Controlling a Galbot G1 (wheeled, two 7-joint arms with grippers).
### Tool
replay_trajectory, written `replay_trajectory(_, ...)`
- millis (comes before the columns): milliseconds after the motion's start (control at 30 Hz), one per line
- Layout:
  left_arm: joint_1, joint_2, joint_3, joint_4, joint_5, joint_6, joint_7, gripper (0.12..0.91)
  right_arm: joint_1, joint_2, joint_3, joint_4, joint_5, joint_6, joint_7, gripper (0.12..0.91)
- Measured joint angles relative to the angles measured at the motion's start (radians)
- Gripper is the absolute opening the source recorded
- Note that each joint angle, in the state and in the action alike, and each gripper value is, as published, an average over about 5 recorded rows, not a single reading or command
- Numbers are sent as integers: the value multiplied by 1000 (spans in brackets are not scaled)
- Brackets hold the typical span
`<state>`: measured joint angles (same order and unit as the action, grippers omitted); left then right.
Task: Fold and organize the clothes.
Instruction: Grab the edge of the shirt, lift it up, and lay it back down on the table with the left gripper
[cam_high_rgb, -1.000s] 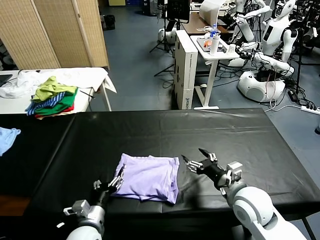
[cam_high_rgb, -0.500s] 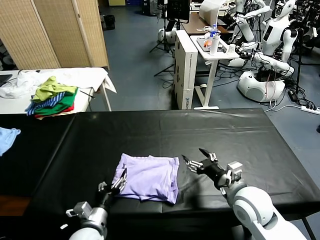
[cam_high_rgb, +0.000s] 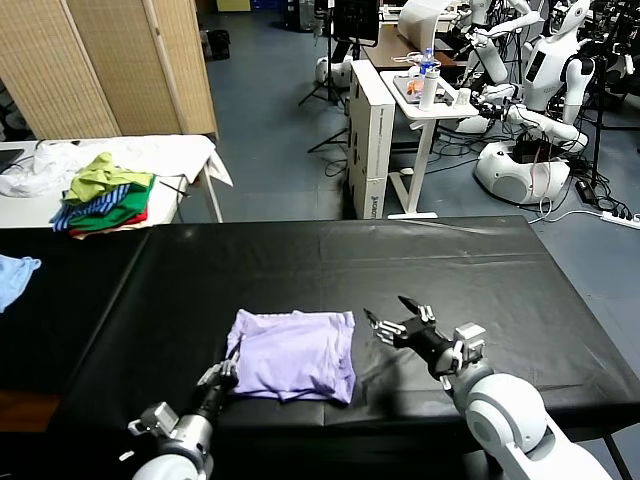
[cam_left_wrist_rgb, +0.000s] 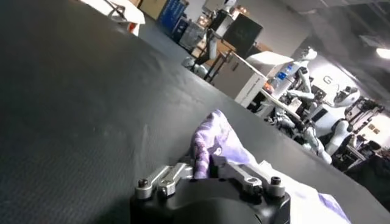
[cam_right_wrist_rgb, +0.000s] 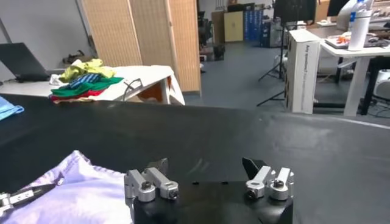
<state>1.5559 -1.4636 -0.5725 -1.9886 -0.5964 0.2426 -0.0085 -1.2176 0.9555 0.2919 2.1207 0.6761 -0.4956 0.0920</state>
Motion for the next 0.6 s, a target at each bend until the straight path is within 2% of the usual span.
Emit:
replay_trajectory(133, 15, 38, -30, -39, 92, 1, -20, 182, 0, 1, 6, -9, -5, 5, 0, 907)
replay_trajectory(233, 32, 89, -66, -75, 119, 7, -26, 181, 0, 7, 8, -17, -13, 9, 2, 907)
replay_trajectory(400, 73, 216, -167, -130, 89, 9, -28, 181, 0, 24, 5, -30, -24, 14, 4, 907)
replay_trajectory(600, 149, 391, -348, -173, 36, 19, -39, 181, 2, 41, 5, -42, -25, 18, 4, 907)
